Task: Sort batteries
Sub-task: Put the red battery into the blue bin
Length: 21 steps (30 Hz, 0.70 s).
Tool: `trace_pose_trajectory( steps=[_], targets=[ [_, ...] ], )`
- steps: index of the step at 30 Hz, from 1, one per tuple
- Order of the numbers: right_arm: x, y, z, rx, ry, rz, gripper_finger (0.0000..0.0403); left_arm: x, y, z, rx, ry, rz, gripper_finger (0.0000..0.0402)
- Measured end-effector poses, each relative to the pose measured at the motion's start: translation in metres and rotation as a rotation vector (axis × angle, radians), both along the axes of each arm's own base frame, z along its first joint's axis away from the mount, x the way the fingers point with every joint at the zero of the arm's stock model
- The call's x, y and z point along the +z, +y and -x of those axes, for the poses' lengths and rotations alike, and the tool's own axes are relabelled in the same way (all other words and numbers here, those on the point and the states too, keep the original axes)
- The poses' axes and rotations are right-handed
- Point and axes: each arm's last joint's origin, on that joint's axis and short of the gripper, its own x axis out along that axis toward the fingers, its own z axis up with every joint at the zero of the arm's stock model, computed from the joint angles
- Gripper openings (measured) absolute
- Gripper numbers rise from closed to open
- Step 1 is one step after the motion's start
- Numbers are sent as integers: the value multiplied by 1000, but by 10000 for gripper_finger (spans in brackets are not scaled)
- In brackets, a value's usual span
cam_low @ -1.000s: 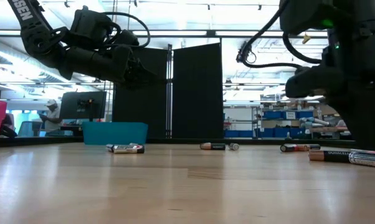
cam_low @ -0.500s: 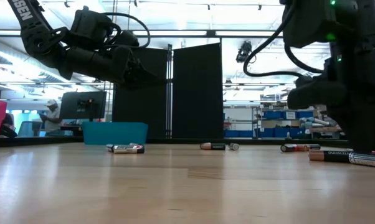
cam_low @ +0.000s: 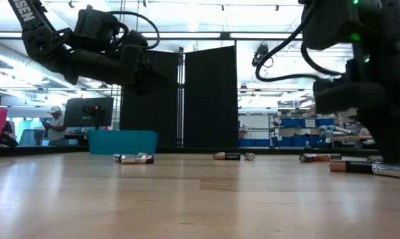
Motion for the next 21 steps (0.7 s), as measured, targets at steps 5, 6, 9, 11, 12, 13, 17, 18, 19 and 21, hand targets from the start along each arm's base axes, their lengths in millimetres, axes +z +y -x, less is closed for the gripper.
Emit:
trace_pose_trajectory(
  steps=[5, 6, 9, 11, 12, 13, 17, 18, 19, 21],
  targets=[
    [27, -9, -1, 104, -97, 118, 57, 3, -1, 0, -21, -38, 43, 8],
    [30, -12, -1, 130, -123, 157, 57, 4, -1, 0, -38, -49, 52, 8],
    [39, -24, -4, 244, -187, 292, 57, 7, -2, -1, -78, -85, 73, 8],
    [42, -31, -11, 328, -238, 388, 57, 10, -3, -1, -113, -119, 107, 8],
    [44, -36, -15, 357, -263, 431, 57, 12, -3, -1, -136, -134, 126, 8],
    [45, -40, -20, 388, -292, 468, 57, 12, -4, -1, -156, -142, 141, 8],
    [48, -59, -47, 521, -452, 574, 57, 15, -4, -1, -190, -171, 144, 8],
    [48, -65, -52, 553, -497, 602, 57, 17, -4, 0, -191, -184, 140, 8],
    [48, -70, -58, 590, -548, 626, 57, 18, -3, 0, -189, -195, 136, 8],
    [50, -82, -68, 666, -662, 669, 57, 20, -2, 0, -189, -214, 131, 8]
  ],
)
